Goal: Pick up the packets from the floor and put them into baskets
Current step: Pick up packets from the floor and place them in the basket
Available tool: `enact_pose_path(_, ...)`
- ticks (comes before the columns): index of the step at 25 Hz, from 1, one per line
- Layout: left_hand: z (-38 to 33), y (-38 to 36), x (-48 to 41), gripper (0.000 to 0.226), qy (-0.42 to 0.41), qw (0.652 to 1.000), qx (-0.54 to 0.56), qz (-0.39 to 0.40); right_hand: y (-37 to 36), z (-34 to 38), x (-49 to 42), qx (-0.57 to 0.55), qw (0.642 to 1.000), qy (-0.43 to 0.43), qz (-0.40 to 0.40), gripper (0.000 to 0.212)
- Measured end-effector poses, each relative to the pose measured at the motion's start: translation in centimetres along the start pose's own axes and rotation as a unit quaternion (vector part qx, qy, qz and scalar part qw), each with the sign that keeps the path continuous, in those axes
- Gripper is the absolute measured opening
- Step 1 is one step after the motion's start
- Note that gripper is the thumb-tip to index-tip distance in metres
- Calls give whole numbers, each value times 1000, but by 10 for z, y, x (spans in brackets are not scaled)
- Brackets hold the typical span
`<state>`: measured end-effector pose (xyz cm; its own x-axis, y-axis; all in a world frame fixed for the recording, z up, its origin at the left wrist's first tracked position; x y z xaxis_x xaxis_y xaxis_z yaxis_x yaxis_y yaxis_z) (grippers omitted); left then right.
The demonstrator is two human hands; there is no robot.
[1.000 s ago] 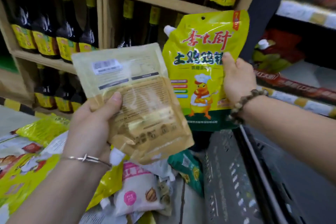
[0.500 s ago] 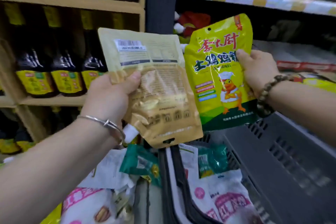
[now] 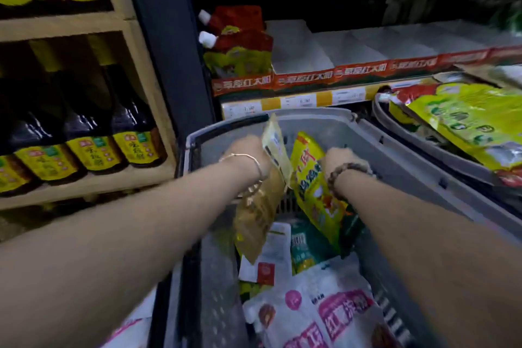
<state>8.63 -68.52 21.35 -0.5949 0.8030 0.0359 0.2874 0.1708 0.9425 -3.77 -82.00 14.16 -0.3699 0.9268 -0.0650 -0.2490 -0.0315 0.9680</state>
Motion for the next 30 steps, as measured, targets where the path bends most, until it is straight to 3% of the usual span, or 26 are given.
enact_pose_path(2, 1, -35, -22, 34, 44, 993, -67, 85, -34, -12, -1, -25, 999, -24, 32, 29)
enact_pose_path(4, 18, -76, -36, 40, 117, 982, -65, 132, -66, -24, -1, -88, 992, -60, 65, 29)
enact_pose_path(7, 60, -137, -41, 36, 282, 943, 132, 114, -100, -33, -1, -144, 983, -88, 72, 33)
enact_pose_path(11, 83, -188, -51, 27, 340, 911, 210, 100, -129, -36, -7, -166, 979, -95, 72, 37)
enact_pose_path(16, 103, -229, -56, 8, 329, 926, 156, 100, -161, -48, -2, -94, 989, -72, 86, 30)
enact_pose_path(19, 105, -234, -51, 31, 340, 927, 151, 40, -165, -48, 8, -6, 998, 31, 50, 46)
enact_pose_path(21, 97, -226, -46, 52, 270, 961, 49, 20, -167, -41, 13, 57, 990, 123, 31, 52)
enact_pose_path(23, 86, -227, -40, 77, 92, 987, -96, 91, -170, -41, 15, 72, 975, 204, 54, 56)
enact_pose_path(24, 83, -232, -34, 95, 27, 977, -143, 157, -172, -44, 16, 55, 966, 235, 91, 61)
enact_pose_path(26, 83, -241, -20, 129, 10, 943, -192, 270, -179, -54, 21, 38, 944, 272, 186, 84)
enact_pose_path(27, 86, -246, -17, 137, 15, 935, -206, 290, -183, -58, 24, 48, 932, 279, 227, 97)
enact_pose_path(30, 87, -254, -10, 130, 11, 932, -245, 267, -195, -66, 27, 74, 912, 274, 297, 121)
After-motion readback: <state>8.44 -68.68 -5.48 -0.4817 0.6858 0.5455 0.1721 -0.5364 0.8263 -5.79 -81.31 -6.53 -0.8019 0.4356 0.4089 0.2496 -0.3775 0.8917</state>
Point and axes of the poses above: each hand's wrist, its own x-axis away from the middle knuckle, its own y-axis out of the back of the hand, z = x × y, the point moved 2 cm from there along -x, towards the middle knuckle, and after that the axes turned 9 degrees about y, right-handed, at the moved point
